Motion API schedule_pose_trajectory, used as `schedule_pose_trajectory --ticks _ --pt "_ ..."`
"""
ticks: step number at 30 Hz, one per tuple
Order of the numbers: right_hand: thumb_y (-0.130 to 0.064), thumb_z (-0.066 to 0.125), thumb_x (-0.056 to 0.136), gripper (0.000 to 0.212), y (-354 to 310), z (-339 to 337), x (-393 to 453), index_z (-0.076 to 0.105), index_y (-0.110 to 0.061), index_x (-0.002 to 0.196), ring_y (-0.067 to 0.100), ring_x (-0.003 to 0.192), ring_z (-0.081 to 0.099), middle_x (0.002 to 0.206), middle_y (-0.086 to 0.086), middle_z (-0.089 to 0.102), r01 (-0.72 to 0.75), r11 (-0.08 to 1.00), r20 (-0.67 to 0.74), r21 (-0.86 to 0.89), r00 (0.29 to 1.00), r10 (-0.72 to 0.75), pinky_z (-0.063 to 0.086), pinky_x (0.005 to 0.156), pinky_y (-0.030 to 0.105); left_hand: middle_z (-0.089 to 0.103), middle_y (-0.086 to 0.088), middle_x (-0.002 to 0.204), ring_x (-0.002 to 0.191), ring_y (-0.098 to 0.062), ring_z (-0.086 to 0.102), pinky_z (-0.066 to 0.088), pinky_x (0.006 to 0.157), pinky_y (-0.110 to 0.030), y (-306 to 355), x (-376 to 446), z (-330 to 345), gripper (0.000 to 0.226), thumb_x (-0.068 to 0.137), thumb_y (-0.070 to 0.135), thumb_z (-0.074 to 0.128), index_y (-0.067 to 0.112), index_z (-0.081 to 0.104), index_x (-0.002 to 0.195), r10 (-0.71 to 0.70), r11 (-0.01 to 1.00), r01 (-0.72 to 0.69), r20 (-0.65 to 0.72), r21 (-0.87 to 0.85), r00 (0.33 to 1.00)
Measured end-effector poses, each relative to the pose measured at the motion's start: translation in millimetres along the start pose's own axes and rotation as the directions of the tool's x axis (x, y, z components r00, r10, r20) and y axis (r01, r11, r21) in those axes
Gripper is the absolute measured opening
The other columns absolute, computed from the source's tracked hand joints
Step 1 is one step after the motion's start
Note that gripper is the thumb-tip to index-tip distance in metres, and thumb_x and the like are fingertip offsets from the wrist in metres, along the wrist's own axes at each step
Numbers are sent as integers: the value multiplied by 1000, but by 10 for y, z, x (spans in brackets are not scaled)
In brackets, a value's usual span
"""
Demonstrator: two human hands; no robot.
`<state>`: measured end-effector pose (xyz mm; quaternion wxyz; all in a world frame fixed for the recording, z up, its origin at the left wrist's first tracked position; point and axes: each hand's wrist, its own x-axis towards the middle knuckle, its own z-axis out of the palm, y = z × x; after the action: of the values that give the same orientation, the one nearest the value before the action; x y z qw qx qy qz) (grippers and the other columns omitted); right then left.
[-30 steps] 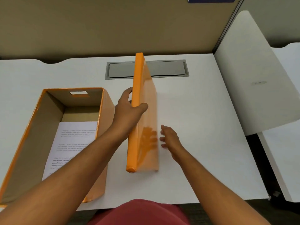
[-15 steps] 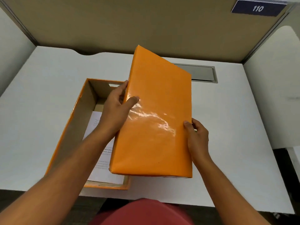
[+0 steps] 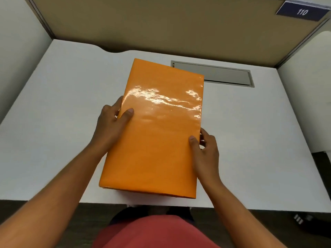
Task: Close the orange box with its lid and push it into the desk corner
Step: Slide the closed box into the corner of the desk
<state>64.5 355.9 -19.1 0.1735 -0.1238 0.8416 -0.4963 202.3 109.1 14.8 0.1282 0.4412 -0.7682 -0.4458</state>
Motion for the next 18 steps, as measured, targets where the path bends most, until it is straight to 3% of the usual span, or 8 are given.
schedule_pose_trajectory --ticks 3,7,10,18 --pt "-49 52 103 49 -28 102 -55 45 -33 149 8 114 53 129 -17 45 12 998 -12 -62 1000 -13 44 92 31 51 -10 136 124 -30 58 51 107 -50 -214 8 -5 64 103 62 46 40 34 162 -6 1000 6 -12 -21 1000" --pt "-47 47 106 47 -93 246 -122 45 -30 149 7 115 51 133 -13 47 50 991 -40 -123 998 -56 43 94 32 52 -10 135 117 -26 58 52 104 -50 -378 45 -12 61 104 60 46 39 37 161 17 998 -18 -16 -54 1000" --pt "-45 43 108 47 -118 295 -139 44 -26 150 9 117 50 143 -4 50 70 977 -40 -199 996 -80 42 97 32 53 -12 138 122 -30 59 51 103 -48 -459 65 17 61 104 58 46 36 38 160 8 998 -10 -25 -64 1000" --pt "-45 38 109 45 -18 259 -136 46 -24 148 -2 101 50 142 -2 51 80 944 -34 -320 995 -96 28 81 7 47 -14 146 129 -33 57 49 102 -43 -455 33 169 66 105 57 44 29 32 164 28 999 -26 -62 31 998"
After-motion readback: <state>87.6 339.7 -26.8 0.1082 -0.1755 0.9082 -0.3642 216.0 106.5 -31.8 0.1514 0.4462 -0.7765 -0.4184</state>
